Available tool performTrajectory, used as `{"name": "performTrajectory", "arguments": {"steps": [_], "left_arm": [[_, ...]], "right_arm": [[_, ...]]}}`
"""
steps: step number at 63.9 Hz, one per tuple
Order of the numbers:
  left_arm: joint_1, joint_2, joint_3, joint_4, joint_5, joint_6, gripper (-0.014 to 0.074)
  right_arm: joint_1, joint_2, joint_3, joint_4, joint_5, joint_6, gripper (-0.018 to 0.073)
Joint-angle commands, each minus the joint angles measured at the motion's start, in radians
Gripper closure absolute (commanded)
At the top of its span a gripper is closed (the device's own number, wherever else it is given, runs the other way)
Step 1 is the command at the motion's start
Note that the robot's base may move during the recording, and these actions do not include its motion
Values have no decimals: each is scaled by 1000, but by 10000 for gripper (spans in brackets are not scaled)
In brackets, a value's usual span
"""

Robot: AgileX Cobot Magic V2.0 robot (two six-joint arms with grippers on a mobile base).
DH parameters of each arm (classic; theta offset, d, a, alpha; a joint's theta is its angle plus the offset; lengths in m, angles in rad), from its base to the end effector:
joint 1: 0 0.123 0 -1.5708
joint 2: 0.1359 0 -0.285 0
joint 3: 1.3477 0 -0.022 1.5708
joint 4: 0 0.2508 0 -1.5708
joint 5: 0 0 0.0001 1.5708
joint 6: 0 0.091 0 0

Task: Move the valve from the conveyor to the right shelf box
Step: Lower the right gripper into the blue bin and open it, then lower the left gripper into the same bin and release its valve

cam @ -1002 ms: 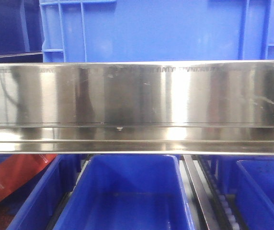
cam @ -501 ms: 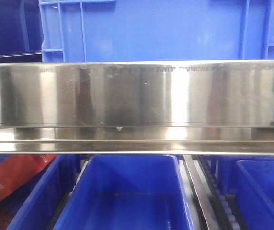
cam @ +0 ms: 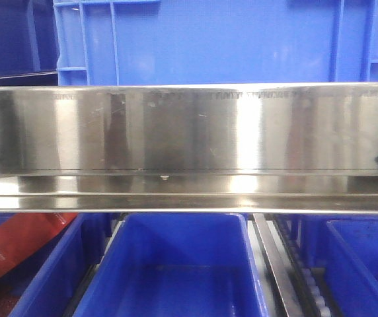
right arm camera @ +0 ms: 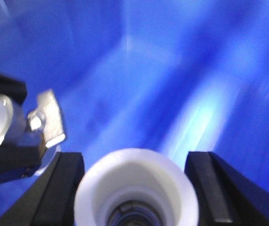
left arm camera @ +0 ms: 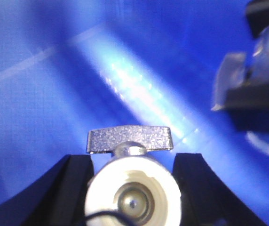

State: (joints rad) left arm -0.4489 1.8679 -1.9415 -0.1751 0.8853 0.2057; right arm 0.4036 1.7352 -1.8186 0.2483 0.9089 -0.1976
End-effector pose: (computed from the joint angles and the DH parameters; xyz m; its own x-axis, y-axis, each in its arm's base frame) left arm 0.3834 -0.1983 0.3842 -0.5403 0.3637 -0.7588 0.5750 0.8180 -0.0173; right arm 0.3560 0.1712 0.4004 -0.5857 -0.2960 -0.7546 -0.5446 0.8332 0.0959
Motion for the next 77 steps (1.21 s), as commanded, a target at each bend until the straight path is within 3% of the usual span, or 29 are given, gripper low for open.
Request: {"name": "performTrajectory", "arguments": {"steps": [1, 5, 10, 22, 24, 43, 48, 57, 69, 77], "left_arm": [[-4, 0, -19, -25, -31, -8, 683], [-4, 4, -19, -27, -19, -8, 619], [-4, 4, -19, -27, -6, -8, 476], [-4, 4, -19, -27, -4, -8, 6], [-4, 4, -19, -27, -2, -8, -31], [-4, -38, -55, -23, 35, -8, 173], [-4, -66, -73, -14, 43, -8, 249], [-3, -138, -84, 8, 46, -8, 425], [35, -245, -84, 19, 76, -8, 702], [96, -306, -84, 20, 148, -10, 708]], "right_arm": [[2, 2, -17, -10, -29, -6, 539], [2, 10, -17, -10, -17, -6, 435], [2, 14, -17, -10, -13, -6, 313], [-2, 14, -17, -12, -3, -6, 28], [-2, 14, -17, -12, 4, -6, -15], [-4, -62, -23, -12, 8, -6, -7], [-4, -110, -23, -12, 1, -6, 37], [-4, -198, -23, -13, -17, -6, 250], [-5, -309, -23, -25, -19, -6, 725], [-38, -378, 11, -29, -28, 23, 715]]}}
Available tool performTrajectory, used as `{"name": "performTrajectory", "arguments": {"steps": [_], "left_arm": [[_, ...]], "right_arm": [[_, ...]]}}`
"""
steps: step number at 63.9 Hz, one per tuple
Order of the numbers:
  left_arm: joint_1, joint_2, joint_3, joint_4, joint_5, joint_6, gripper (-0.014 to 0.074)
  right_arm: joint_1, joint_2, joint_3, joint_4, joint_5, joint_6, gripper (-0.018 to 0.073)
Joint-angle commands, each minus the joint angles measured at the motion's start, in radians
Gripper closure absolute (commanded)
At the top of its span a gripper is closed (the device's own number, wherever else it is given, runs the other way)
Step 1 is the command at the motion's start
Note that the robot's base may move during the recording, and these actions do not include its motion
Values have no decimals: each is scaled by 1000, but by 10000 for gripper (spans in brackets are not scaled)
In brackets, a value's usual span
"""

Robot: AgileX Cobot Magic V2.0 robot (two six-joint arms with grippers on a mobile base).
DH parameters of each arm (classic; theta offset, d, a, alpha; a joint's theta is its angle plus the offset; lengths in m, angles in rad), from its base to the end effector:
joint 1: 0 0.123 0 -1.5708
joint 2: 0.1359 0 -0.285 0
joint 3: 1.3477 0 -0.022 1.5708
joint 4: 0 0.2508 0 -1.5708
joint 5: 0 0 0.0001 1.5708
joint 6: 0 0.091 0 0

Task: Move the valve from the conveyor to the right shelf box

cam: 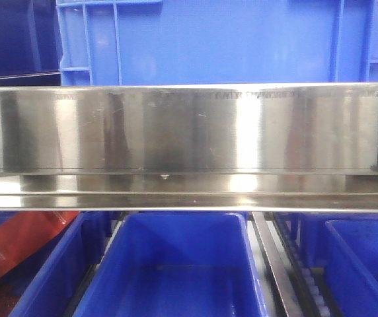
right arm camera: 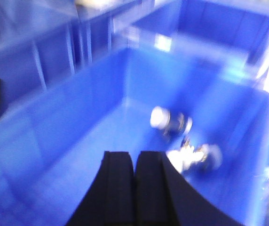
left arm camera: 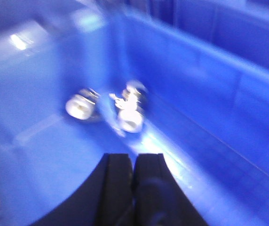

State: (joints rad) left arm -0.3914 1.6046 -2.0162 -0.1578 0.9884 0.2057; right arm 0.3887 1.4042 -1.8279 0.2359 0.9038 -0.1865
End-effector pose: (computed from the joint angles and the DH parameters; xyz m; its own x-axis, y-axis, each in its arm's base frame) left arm 0.3076 -0.1399 0.5011 -0.3696 0.2792 -0.8862 0.5330 0.8450 0.0439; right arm 0.2549 0.1225 0.5165 -0.3217 -0.1730 -0.9309 -0.5433 0.8389 0.0318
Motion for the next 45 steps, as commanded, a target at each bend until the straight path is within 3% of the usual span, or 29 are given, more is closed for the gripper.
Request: {"name": "performTrajectory", "arguments": {"steps": [1, 8, 15, 23, 33, 45], "left_arm": [[47, -49, -9, 3, 60, -15, 708], [126, -104, 45, 4, 97, -89, 708], [172, -186, 146, 4, 64, -105, 708], [180, -321, 336, 27, -74, -129, 708], [180, -531, 598, 127, -250, -188, 708], [180, -789, 934, 143, -427, -214, 708]], "right_arm": [[-29, -55, 29, -16, -28, 12, 715], [-79, -139, 156, -16, -98, 12, 715], [-96, -229, 314, -16, -180, 12, 715], [-96, -353, 519, -16, -308, 12, 715], [-96, -537, 776, -19, -470, 12, 715], [-96, -755, 1011, -61, -516, 12, 715]]}}
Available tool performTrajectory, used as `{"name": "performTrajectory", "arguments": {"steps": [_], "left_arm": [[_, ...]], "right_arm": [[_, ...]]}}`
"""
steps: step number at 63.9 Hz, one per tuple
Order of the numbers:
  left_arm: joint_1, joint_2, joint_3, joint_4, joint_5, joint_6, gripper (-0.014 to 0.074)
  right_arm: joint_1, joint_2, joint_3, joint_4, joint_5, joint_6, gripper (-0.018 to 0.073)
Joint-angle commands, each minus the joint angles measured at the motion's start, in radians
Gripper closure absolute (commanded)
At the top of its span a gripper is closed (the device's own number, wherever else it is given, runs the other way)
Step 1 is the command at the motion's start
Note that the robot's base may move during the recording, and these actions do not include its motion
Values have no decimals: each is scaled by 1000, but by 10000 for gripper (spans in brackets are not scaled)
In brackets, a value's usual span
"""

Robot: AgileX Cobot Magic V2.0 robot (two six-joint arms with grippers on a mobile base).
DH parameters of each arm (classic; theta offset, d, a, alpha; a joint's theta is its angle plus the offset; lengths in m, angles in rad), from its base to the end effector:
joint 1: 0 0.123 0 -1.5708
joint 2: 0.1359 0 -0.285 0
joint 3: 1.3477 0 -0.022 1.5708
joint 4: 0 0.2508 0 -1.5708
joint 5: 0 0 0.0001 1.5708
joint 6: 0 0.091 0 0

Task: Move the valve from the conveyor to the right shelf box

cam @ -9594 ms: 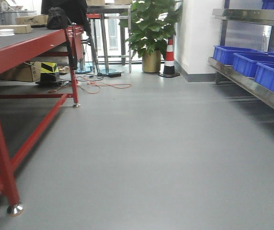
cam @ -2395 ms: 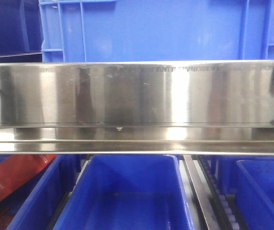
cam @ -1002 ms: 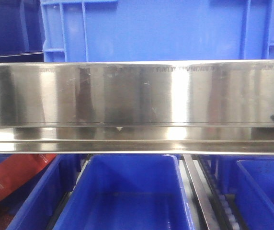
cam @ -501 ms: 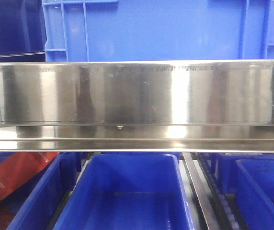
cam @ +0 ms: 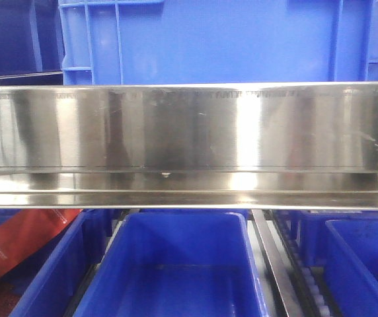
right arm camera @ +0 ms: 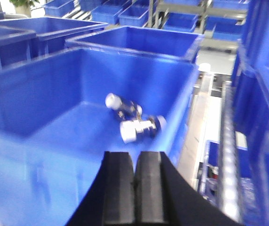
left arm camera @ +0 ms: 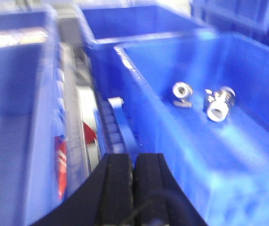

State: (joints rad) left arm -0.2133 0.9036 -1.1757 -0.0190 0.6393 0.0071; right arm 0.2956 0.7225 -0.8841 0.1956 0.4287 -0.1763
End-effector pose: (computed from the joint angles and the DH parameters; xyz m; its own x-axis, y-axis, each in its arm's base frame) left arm 0.1660 -0.0370 0.4523 -0.2718 0.0505 -0.9610 0.2201 0.9754 -0.0110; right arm 0.1325 0.0480 0.4061 -0.1651 -0.0482 -0.9851 -0.3662 0.9304 0.0158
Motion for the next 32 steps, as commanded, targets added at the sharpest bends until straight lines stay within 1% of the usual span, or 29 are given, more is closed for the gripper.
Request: {"name": "performTrajectory", "arguments": {"steps": [1, 12, 20, 32], "left_arm": [[2, -104, 124, 6, -83, -15, 708], [2, -319, 366, 6, -159, -15, 708], [2, -476, 545, 6, -258, -15, 708], [2, -640, 733, -3, -392, -15, 708]], "right_arm": [[-3, -87, 85, -21, -38, 2, 715], [-3, -259, 218, -27, -27, 2, 715], [-3, -372, 320, -27, -27, 2, 715], [-3, -487, 427, -27, -29, 2, 715]]}}
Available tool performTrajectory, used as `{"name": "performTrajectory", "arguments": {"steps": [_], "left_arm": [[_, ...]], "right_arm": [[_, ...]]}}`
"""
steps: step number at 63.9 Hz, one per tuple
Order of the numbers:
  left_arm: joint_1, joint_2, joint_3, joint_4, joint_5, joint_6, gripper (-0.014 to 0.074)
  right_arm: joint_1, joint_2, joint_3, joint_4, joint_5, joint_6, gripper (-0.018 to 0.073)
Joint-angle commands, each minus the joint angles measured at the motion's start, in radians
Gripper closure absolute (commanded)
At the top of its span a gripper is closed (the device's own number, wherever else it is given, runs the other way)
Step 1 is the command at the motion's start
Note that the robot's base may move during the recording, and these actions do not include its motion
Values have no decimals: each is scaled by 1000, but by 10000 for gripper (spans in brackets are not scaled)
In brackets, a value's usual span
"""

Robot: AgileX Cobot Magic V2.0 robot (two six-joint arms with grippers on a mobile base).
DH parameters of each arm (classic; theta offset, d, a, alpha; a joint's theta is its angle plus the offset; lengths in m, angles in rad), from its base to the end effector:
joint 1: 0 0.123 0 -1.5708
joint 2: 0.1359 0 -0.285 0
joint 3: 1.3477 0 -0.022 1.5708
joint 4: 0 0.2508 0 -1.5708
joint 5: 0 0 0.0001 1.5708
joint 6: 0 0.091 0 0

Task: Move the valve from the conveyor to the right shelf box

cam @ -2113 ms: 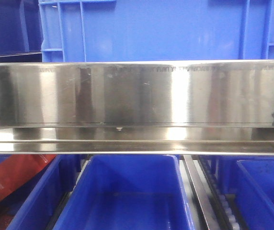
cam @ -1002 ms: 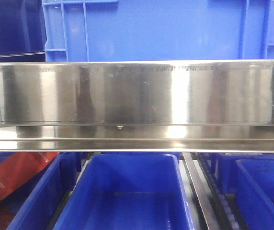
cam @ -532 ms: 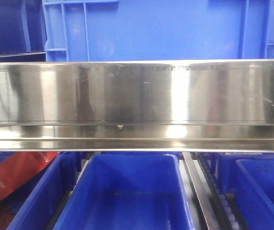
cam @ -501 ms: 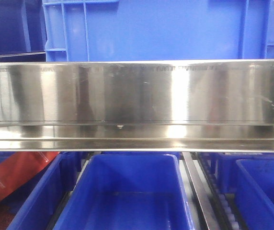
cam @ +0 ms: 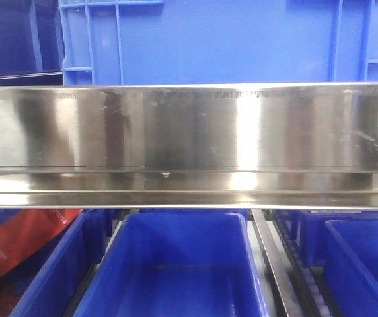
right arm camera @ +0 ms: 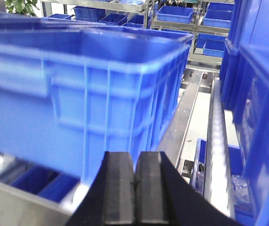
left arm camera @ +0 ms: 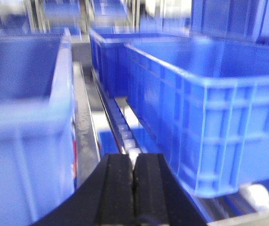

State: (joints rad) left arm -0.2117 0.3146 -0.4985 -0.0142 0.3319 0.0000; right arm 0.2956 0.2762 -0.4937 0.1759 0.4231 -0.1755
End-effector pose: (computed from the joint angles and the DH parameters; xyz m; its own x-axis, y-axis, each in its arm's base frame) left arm 0.0684 -0.0151 0.3298 -0.0623 -0.0004 -0.9981 0.2138 0.9768 -0.0137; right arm 0.0571 0.0242 0.3231 -0.1022 -0.0466 -0.9937 -0.3604 0.9328 -0.0067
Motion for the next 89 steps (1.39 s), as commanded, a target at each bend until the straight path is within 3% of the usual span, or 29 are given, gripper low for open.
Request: {"name": "performTrajectory", "arguments": {"steps": [1, 10, 59, 80, 89], "left_arm": [[1, -65, 66, -8, -93, -8, 708], [1, -128, 117, -8, -138, -8, 708], [1, -142, 127, -8, -140, -8, 708], [214, -248, 311, 14, -284, -8, 708], [257, -315, 429, 14, -307, -8, 708]], "right_arm": [[-3, -46, 42, -7, -27, 1, 715], [-3, -69, 66, -7, -37, 1, 715], [-3, -69, 66, -7, -48, 1, 715], [-3, -69, 66, -7, -48, 1, 715], [-3, -69, 66, -7, -48, 1, 715]]}}
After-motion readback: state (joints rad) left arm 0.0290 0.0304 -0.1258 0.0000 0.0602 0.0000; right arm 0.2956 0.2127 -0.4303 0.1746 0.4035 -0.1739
